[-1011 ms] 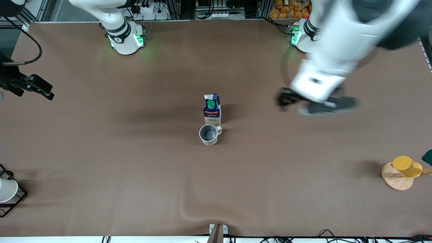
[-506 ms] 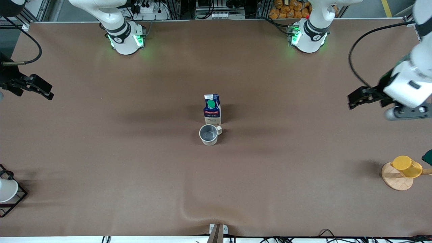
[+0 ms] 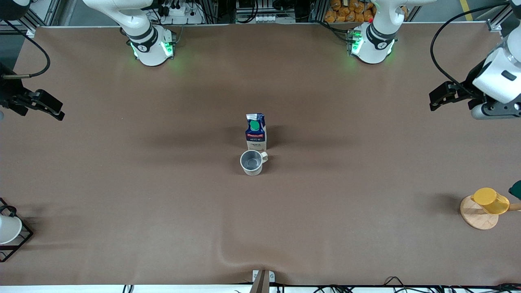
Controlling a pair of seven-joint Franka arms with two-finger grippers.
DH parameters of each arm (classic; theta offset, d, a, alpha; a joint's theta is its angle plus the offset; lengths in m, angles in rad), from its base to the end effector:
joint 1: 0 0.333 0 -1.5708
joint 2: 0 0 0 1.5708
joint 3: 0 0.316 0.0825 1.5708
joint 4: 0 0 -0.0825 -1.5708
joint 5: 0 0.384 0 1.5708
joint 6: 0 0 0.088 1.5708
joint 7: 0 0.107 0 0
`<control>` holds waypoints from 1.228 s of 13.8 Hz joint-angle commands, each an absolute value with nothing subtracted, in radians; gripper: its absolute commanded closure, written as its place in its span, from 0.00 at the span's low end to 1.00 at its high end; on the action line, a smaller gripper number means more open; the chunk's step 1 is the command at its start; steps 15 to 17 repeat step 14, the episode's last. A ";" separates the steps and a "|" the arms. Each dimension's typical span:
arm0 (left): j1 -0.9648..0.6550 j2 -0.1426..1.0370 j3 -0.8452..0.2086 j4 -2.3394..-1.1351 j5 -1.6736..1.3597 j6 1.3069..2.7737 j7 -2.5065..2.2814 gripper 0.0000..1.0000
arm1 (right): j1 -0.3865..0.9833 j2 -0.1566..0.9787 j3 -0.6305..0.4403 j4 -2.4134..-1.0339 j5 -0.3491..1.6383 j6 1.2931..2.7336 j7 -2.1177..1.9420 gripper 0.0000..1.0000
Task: Place milk next to cup
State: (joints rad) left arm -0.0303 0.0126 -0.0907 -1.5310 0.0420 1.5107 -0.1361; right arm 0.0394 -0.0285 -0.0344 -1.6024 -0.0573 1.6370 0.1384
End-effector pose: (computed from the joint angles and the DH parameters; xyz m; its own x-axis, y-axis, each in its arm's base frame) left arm 0.5491 -0.0617 0.6311 0.9995 0.0175 -0.0269 0.0163 -0.9989 -0.0449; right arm 0.5523 -0.0033 0.6314 0.9892 -0.1291 0.0701 -0.1325 -0.9901 0.0471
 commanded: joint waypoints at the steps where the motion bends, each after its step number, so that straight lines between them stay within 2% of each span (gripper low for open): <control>1: -0.003 -0.032 -0.091 -1.572 0.044 1.528 -0.098 0.00 | 0.040 -0.015 -0.034 -1.574 -0.069 1.620 0.153 0.00; 6: -0.005 -0.048 -0.092 -1.569 0.041 1.479 -0.112 0.00 | 0.040 -0.015 -0.034 -1.575 -0.069 1.618 0.152 0.00; 17: -0.008 -0.032 -0.094 -1.529 0.021 1.480 -0.097 0.00 | 0.038 -0.015 -0.034 -1.577 -0.069 1.618 0.150 0.00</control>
